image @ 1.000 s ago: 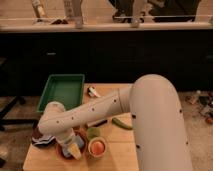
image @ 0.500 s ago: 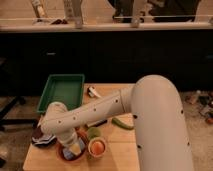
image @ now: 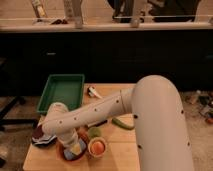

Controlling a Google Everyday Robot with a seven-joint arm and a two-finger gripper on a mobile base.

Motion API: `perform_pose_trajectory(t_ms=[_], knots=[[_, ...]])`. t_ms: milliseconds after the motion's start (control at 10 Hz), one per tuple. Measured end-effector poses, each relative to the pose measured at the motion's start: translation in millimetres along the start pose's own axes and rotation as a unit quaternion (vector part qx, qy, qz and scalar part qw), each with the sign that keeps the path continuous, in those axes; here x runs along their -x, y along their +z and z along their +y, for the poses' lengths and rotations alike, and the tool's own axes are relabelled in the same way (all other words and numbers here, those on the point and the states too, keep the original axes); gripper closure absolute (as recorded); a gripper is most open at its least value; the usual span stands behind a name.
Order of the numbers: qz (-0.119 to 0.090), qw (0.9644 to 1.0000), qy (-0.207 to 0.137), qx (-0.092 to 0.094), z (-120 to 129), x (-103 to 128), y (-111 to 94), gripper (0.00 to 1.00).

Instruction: Place sponge in table surface

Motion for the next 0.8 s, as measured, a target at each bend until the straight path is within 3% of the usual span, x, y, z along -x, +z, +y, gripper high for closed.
perform_pose_trajectory(t_ms=[400,800], knots=[[0.012,0.9997,-0.009,-0.02,-2.0,5.0,-19.6,1.0],[0.023,0.9972,-0.032,-0.063,-5.6,21.2,-64.1,1.0]])
